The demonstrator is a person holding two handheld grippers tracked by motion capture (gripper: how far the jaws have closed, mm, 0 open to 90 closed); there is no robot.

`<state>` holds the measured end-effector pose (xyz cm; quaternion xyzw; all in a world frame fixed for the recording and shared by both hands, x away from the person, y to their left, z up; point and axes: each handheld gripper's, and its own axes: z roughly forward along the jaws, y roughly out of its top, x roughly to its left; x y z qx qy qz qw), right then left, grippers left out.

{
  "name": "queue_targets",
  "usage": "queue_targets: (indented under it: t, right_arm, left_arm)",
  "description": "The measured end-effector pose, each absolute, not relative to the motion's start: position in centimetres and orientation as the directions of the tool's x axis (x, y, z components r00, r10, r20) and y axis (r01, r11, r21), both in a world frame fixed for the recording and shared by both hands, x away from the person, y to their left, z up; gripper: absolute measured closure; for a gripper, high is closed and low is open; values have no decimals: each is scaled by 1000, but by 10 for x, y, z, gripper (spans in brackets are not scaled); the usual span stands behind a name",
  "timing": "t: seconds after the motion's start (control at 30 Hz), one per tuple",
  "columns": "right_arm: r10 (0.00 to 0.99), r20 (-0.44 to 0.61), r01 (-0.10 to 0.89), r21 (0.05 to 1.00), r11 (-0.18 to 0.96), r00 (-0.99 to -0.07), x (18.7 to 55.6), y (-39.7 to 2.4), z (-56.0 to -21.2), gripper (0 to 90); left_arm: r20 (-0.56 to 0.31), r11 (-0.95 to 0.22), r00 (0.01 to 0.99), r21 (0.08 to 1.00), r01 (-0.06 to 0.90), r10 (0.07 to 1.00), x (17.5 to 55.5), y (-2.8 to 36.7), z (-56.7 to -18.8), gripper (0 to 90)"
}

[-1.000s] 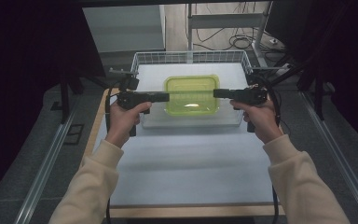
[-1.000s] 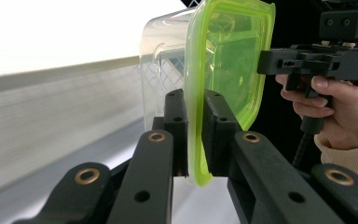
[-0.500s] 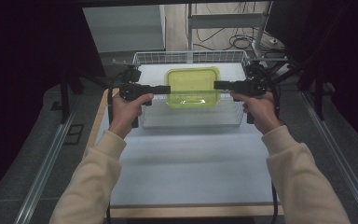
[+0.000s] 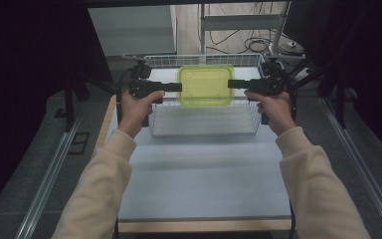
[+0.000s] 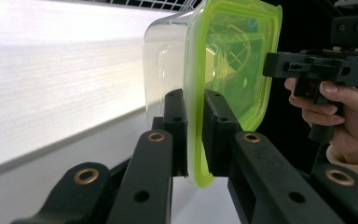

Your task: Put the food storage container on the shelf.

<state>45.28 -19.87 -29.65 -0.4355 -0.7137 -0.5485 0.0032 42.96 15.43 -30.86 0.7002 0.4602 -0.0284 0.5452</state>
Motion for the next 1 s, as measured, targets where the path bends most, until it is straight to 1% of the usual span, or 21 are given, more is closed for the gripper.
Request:
queue_targets:
  t: [0.43,1.0]
  right_arm:
    - [635,480,624,781,4,-605,473,-194,-294,804]
    - [666,510,671,741,-19,-544,505,-194,-304,798]
  left_arm:
    - [-545,30,551,727,686,632,452,155,-308,817]
    - [-558,42,508,700,713,657,487,147,-320,811]
